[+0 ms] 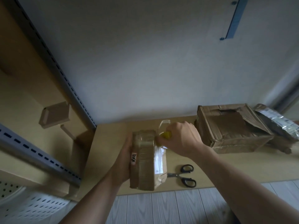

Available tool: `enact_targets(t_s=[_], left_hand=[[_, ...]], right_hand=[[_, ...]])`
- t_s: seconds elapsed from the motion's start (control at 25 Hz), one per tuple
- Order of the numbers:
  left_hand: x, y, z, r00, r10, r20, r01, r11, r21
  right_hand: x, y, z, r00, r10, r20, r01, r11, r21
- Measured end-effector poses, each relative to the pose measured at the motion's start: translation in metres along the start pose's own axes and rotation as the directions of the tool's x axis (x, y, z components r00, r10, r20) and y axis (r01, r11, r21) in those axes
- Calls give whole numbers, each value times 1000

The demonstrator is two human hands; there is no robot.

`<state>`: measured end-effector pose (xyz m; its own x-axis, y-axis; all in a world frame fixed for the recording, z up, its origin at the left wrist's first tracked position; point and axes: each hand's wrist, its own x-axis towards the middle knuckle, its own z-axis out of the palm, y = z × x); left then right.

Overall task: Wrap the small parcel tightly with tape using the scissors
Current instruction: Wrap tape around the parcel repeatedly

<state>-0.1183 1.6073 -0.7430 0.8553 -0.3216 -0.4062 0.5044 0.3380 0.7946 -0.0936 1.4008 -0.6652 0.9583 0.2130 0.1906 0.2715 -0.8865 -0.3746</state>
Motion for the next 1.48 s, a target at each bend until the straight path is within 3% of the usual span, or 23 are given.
enact_targets(t_s=[0.12,0.36,0.52,0.68,0.8,0.96,1.16,1.28,1.48], left_hand=[[-10,-4,9,999,11,49,-25,954,300],[9,-14,13,936,222,-272,-29,821,570],[13,-11,23,906,245,-346,-5,822,570],[10,0,12,885,293,-360,-90,869,487],[7,17,10,904,292,-313,-134,888,440],[1,55,23,919,326,-220,-205,874,441],[-16,114,45,884,437,-166,-322,827,460],[-22,129,45,849,496,-181,-360,795,488],[-33,130,39,862,490,-128,-369,780,505]], right_hand=[[-5,1,11,998,19,55,-16,998,-58],[-1,2,32,995,67,80,-58,993,-107],[3,14,37,995,43,87,-36,996,-75],[9,42,25,985,-33,170,-27,941,337],[18,40,-3,972,-142,185,47,894,445],[41,26,-52,961,-247,126,189,915,357],[43,-6,-105,944,-311,-111,330,899,287],[38,-3,-115,943,-271,-194,299,945,133],[27,7,-110,958,-228,-176,236,971,24]])
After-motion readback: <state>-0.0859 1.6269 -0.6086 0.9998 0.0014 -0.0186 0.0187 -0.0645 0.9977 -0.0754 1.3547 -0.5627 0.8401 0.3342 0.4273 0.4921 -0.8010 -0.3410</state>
